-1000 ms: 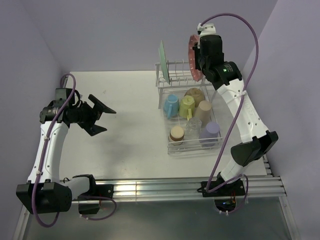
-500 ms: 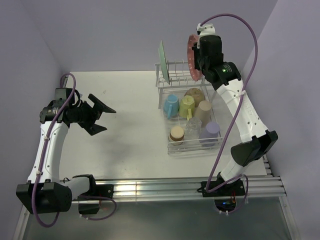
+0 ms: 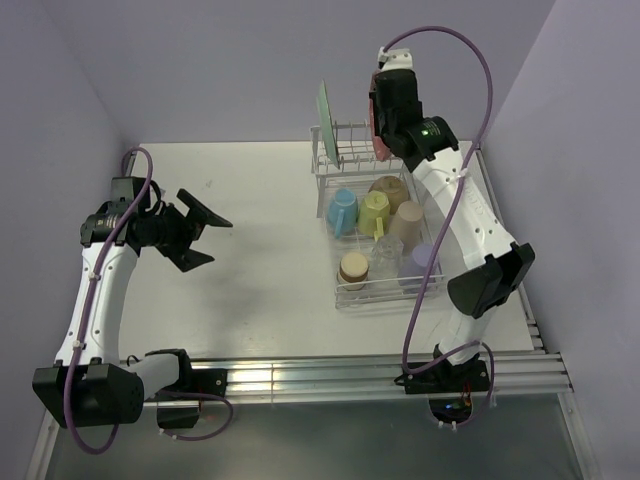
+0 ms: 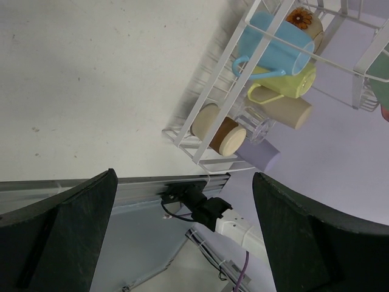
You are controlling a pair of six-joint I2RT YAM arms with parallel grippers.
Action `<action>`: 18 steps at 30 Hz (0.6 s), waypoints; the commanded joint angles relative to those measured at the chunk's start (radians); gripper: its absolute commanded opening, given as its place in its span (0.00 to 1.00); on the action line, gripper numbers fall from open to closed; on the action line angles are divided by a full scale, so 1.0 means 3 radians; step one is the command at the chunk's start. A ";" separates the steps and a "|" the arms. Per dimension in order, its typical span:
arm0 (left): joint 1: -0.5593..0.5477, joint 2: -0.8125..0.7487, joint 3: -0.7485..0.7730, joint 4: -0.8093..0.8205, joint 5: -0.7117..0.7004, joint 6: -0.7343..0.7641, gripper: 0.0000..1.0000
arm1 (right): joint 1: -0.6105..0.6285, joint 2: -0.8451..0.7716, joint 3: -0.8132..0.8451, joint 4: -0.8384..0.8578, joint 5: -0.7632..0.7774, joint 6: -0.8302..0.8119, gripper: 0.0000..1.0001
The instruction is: Load the mixed dishes into the dish rack
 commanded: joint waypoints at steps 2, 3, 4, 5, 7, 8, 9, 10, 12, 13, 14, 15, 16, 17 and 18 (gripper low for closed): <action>-0.0001 -0.0081 -0.0027 0.0080 0.0020 0.0009 0.99 | 0.0094 -0.0101 0.0210 0.0269 0.0382 0.0104 0.00; -0.0001 -0.0086 -0.0032 0.0085 0.0025 0.0003 0.99 | 0.0109 -0.0106 0.0195 0.0285 0.0387 0.0104 0.00; -0.0001 -0.0102 -0.0062 0.0090 0.0031 -0.0002 0.99 | 0.0114 -0.0106 0.0174 0.0295 0.0418 0.0094 0.00; -0.0001 -0.0107 -0.0073 0.0095 0.0036 -0.0007 0.99 | 0.0124 -0.0106 0.0174 0.0290 0.0418 0.0089 0.00; -0.0001 -0.0117 -0.0093 0.0110 0.0036 -0.0022 0.99 | 0.0140 -0.0101 0.0169 0.0285 0.0413 0.0094 0.00; 0.0004 -0.0122 -0.0104 0.0115 0.0036 -0.0027 0.99 | 0.0145 -0.0106 0.0164 0.0285 0.0408 0.0099 0.00; -0.0001 -0.0127 -0.0109 0.0131 0.0041 -0.0042 0.99 | 0.0140 -0.0111 0.0159 0.0280 0.0403 0.0109 0.00; -0.0001 -0.0127 -0.0114 0.0131 0.0046 -0.0043 0.99 | 0.0140 -0.0117 0.0143 0.0280 0.0398 0.0125 0.00; -0.0001 -0.0127 -0.0119 0.0136 0.0036 -0.0043 0.99 | 0.0140 -0.0122 0.0133 0.0274 0.0382 0.0125 0.00; -0.0001 -0.0127 -0.0119 0.0136 0.0031 -0.0043 0.99 | 0.0140 -0.0122 0.0113 0.0274 0.0372 0.0125 0.00; -0.0001 -0.0127 -0.0119 0.0131 0.0031 -0.0043 0.99 | 0.0140 -0.0107 0.0113 0.0254 0.0372 0.0130 0.00; -0.0001 -0.0127 -0.0119 0.0131 0.0026 -0.0043 0.99 | 0.0140 -0.0101 0.0108 0.0244 0.0362 0.0140 0.00; -0.0001 -0.0132 -0.0124 0.0131 0.0020 -0.0043 0.99 | 0.0140 -0.0101 0.0077 0.0239 0.0357 0.0150 0.00; -0.0001 -0.0138 -0.0129 0.0131 0.0015 -0.0048 0.99 | 0.0140 -0.0111 0.0057 0.0249 0.0347 0.0161 0.00; -0.0001 -0.0143 -0.0134 0.0136 0.0020 -0.0058 0.99 | 0.0140 -0.0117 0.0036 0.0259 0.0326 0.0156 0.00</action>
